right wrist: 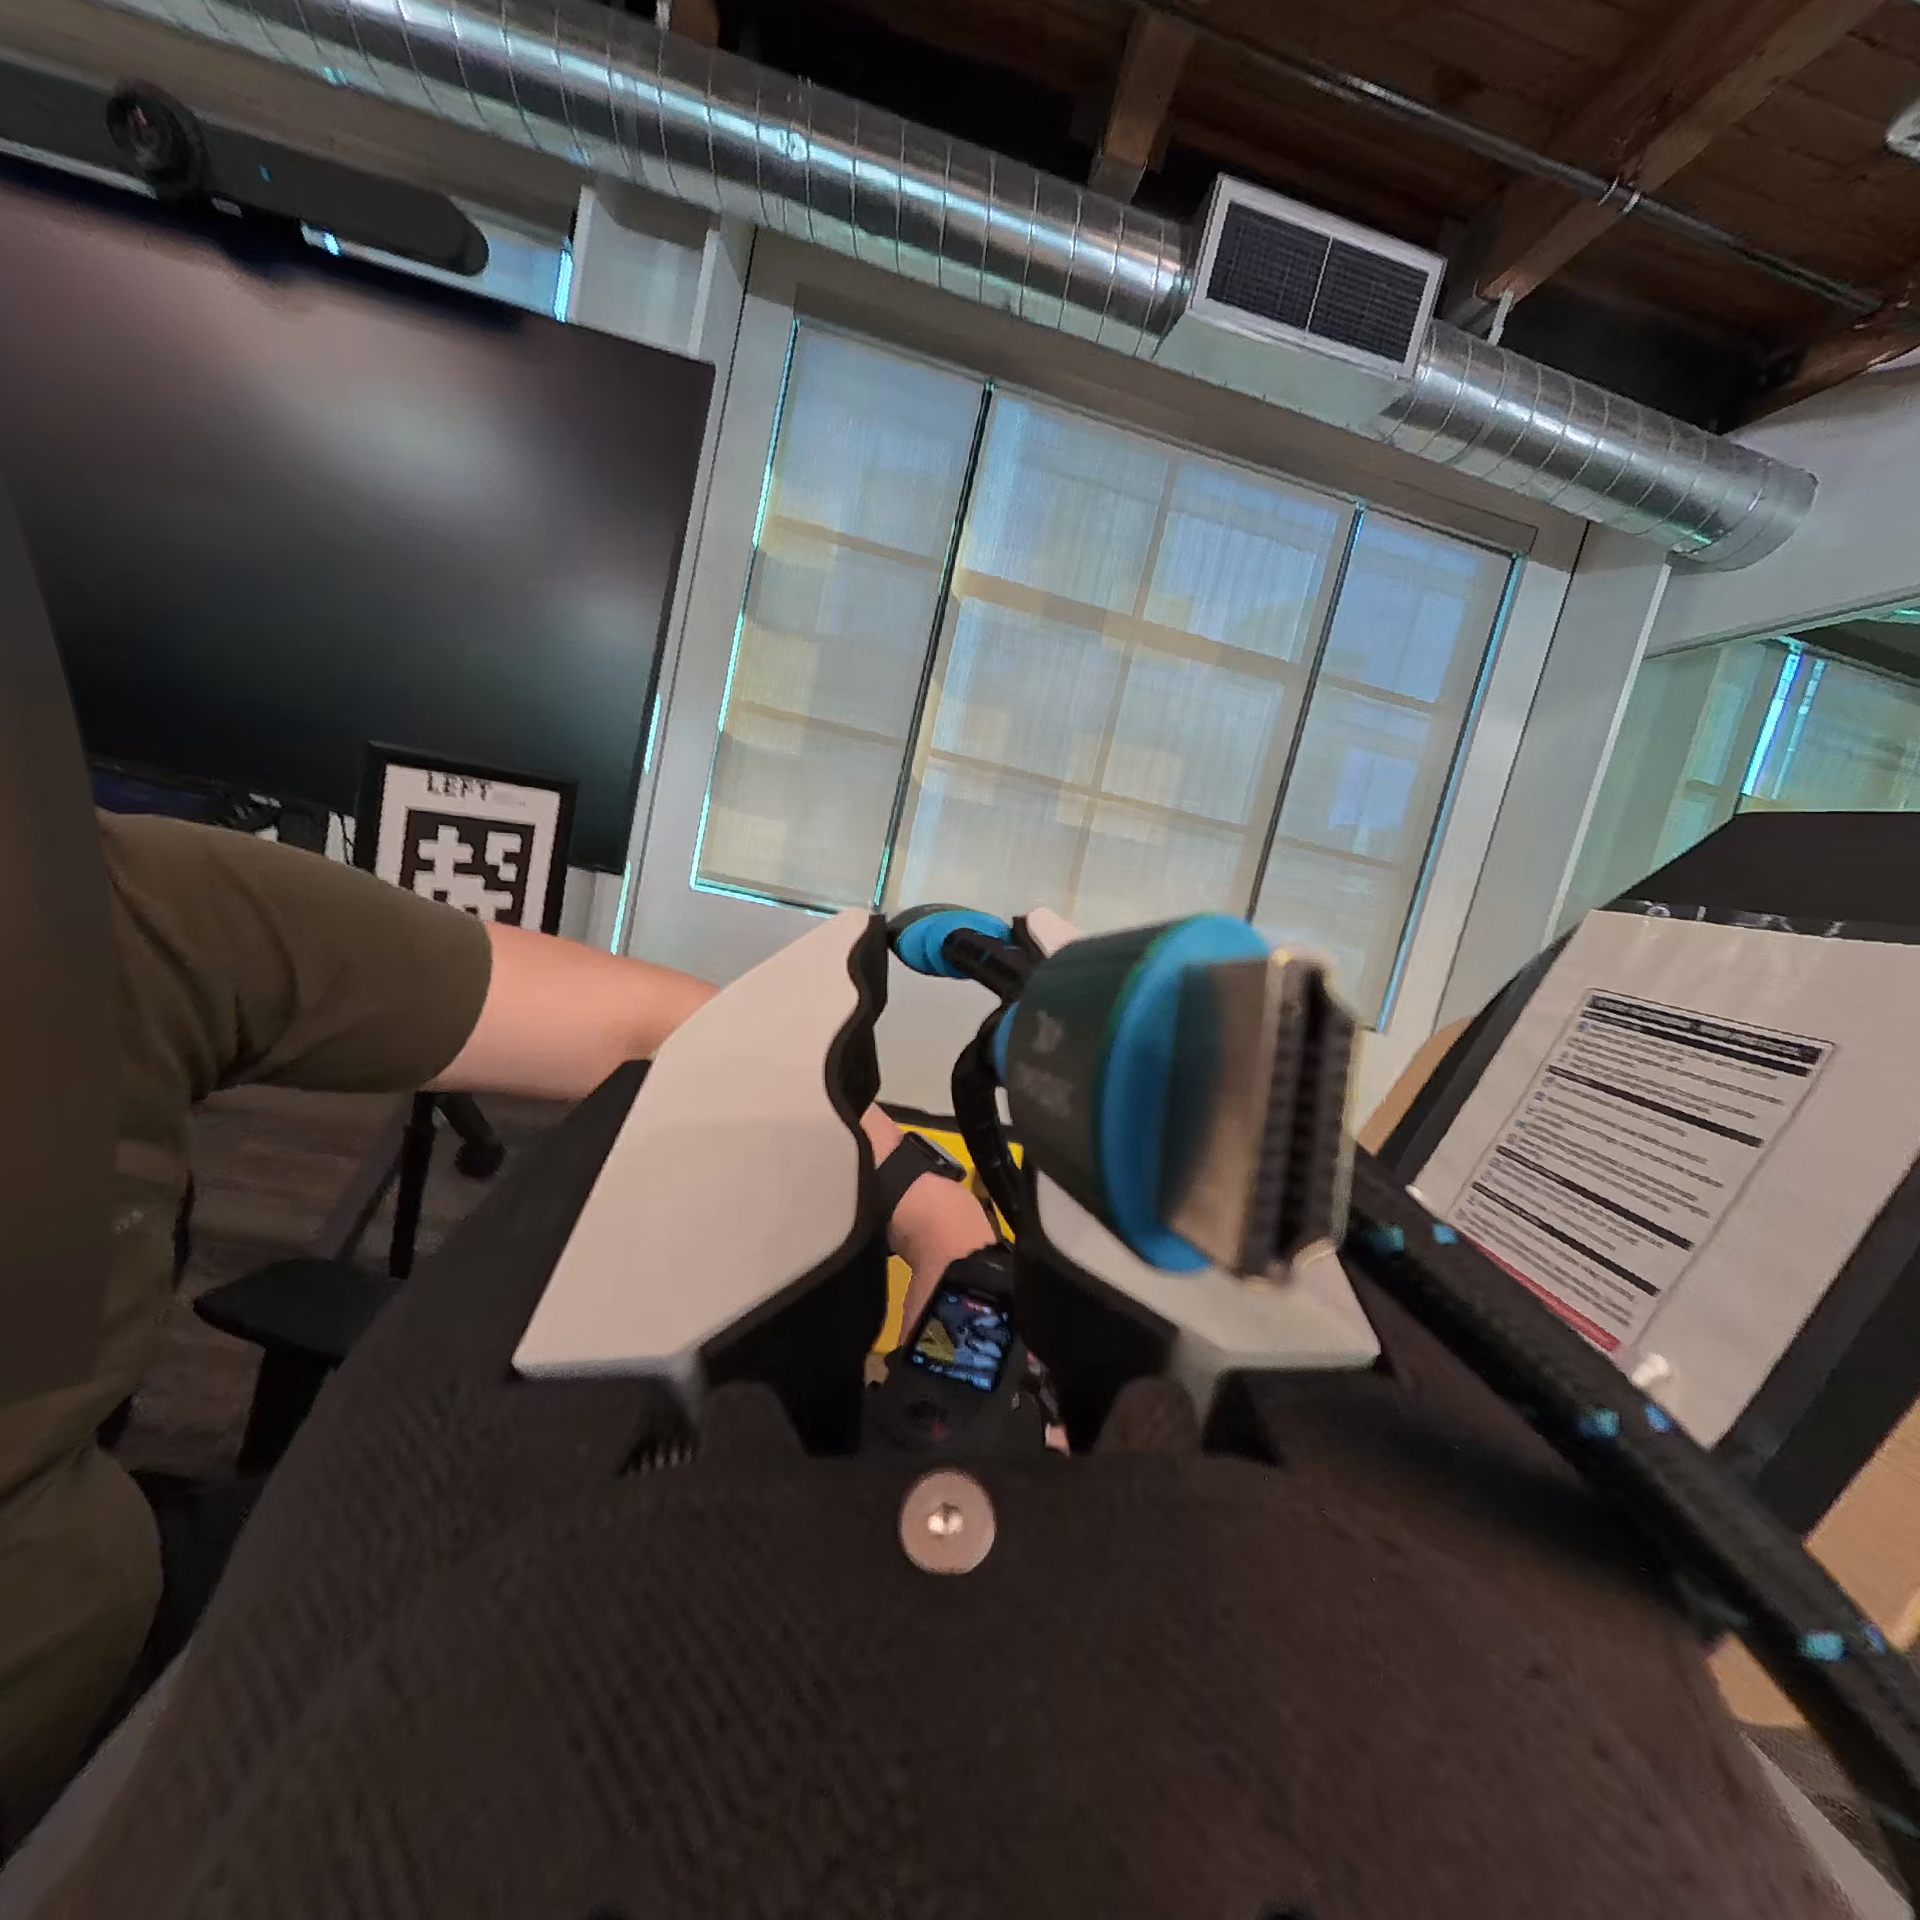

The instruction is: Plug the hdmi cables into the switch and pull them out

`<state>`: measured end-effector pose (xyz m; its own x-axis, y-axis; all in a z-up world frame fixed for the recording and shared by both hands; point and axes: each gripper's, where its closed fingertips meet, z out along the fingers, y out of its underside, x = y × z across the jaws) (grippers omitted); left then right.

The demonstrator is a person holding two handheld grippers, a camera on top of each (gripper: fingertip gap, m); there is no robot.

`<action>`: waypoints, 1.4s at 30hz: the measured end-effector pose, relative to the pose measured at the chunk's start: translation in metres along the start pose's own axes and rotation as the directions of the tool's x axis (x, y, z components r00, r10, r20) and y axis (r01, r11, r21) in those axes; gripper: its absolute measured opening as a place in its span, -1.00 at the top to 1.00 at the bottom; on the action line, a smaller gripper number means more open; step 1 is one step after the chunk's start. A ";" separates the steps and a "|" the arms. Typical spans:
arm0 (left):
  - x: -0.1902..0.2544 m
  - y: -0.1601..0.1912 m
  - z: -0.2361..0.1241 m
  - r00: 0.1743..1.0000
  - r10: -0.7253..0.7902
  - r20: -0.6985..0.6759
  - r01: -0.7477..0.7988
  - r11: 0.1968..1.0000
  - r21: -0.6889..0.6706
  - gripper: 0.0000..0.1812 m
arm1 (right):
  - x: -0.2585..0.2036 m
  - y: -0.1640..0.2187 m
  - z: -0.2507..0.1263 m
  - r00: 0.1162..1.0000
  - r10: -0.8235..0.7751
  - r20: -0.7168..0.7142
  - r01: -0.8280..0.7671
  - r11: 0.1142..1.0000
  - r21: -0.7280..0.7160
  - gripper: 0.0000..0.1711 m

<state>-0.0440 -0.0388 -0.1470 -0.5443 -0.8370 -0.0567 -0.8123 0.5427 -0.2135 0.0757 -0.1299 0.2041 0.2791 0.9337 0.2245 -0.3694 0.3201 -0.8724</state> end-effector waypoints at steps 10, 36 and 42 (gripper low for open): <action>0.003 -0.039 0.021 0.999 -0.012 -0.051 0.023 0.975 0.220 0.26 | 0.008 0.013 0.000 1.000 0.009 -0.007 -0.010 0.999 -0.053 0.75; -0.006 -0.041 -0.140 0.889 -0.365 0.277 0.060 0.692 0.719 0.63 | 0.031 0.085 0.022 0.946 -0.021 -0.323 -0.160 0.836 -0.525 0.75; -0.004 -0.033 -0.163 0.870 -0.382 0.310 0.020 0.657 0.754 0.63 | 0.022 0.096 0.048 0.955 -0.107 -0.278 -0.077 0.813 -0.577 0.75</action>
<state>-0.0491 -0.0418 0.0191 -0.0983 -0.9578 -0.2701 -0.3865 0.2868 -0.8765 0.0035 -0.0708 0.1460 0.5526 0.8123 0.1867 0.1890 0.0960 -0.9773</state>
